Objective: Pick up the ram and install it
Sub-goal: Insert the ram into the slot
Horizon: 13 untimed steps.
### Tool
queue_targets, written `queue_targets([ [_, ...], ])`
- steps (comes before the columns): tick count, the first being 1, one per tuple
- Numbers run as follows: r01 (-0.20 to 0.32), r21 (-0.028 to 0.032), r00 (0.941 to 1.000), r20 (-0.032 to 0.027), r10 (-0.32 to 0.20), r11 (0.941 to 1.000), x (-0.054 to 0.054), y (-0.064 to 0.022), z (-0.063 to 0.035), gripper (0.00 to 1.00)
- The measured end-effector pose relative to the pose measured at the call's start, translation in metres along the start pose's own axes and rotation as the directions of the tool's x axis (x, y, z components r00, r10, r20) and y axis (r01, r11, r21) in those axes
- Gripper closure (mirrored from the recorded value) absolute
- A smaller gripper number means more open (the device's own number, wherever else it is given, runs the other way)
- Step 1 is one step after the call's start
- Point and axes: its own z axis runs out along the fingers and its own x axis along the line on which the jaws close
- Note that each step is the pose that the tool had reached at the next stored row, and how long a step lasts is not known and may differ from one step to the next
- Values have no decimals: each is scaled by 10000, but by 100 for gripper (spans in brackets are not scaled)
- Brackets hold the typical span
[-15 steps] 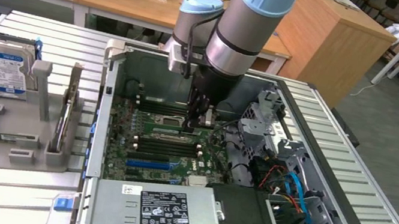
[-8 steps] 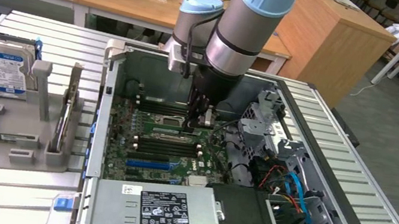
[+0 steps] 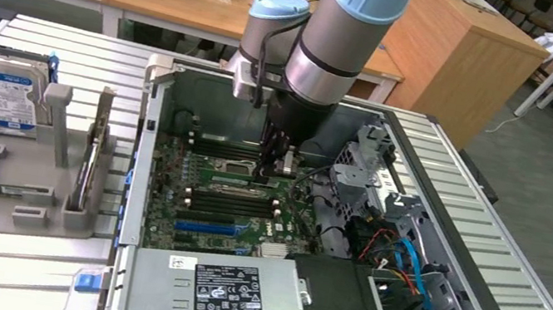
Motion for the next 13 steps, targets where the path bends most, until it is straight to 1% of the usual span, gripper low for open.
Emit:
queue_targets([
  [5, 1, 0, 10000, 0, -1, 10000, -1, -34, -1, 88],
  [9, -1, 1, 10000, 1, 1, 10000, -1, -36, -1, 88],
  [13, 0, 0, 10000, 0, 0, 10000, 1, -39, 29, 88],
])
